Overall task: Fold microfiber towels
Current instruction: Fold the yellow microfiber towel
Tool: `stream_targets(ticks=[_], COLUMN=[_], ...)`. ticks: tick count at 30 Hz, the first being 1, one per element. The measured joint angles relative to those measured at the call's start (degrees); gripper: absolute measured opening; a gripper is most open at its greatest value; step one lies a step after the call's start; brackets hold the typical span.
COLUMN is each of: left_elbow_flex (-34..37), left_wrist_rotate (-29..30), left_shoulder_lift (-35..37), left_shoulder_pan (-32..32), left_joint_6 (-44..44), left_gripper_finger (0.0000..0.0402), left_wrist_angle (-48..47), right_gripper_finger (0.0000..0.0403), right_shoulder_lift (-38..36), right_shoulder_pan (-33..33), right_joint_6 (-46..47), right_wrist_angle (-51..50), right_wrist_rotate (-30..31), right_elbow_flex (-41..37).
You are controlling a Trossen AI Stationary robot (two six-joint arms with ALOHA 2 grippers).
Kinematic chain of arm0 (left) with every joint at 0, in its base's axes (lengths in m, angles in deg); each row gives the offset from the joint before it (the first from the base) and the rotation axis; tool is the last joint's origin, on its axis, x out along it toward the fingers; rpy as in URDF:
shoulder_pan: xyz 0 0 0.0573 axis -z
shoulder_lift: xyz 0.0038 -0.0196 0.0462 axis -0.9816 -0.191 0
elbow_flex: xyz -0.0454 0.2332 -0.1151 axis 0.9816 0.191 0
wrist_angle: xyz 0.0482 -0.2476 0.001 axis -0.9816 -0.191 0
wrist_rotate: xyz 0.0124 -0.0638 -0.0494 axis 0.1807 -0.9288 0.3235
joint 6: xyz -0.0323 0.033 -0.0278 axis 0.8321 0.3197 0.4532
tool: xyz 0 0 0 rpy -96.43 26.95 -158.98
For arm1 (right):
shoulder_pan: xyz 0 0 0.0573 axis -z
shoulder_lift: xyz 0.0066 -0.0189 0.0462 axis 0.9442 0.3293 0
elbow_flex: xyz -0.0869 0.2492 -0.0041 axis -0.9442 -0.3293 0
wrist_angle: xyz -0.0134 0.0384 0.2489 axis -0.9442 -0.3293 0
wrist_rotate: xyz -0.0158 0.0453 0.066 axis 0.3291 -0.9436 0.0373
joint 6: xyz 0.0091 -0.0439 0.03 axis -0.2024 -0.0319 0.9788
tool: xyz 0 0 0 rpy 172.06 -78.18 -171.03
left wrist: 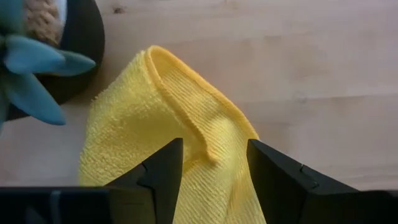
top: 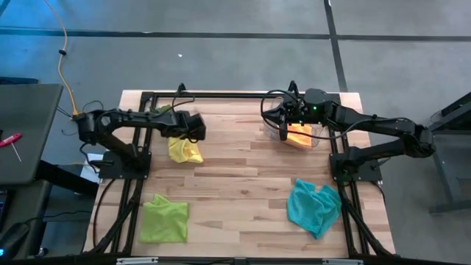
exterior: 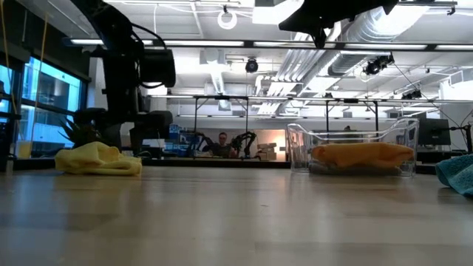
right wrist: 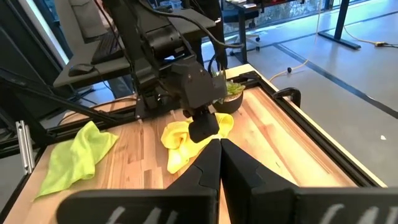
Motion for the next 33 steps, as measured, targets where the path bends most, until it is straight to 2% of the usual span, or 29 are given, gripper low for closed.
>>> stream_targets(ticks=[12, 23, 33], left_elbow_flex=[0.0, 0.0, 0.0], left_wrist_rotate=[-0.6, 2.0, 6.5], left_shoulder_lift=[-3.6, -3.5, -3.5], left_shoulder_pan=[-0.2, -0.2, -0.3], left_joint_6=[0.8, 2.3, 5.6], left_gripper_finger=[0.0135, 0.0093, 0.0087], left_wrist_angle=[0.3, 0.0, 0.0], right_gripper_finger=[0.0000, 0.0000, 0.0000], right_shoulder_lift=[0.0, 0.0, 0.0], right_shoulder_pan=[0.0, 0.0, 0.0], right_joint_6=[0.0, 0.0, 0.0], right_wrist_angle=[-1.3, -1.3, -1.3], right_wrist_rotate=[0.0, 0.0, 0.0], right_elbow_flex=[0.0, 0.0, 0.0])
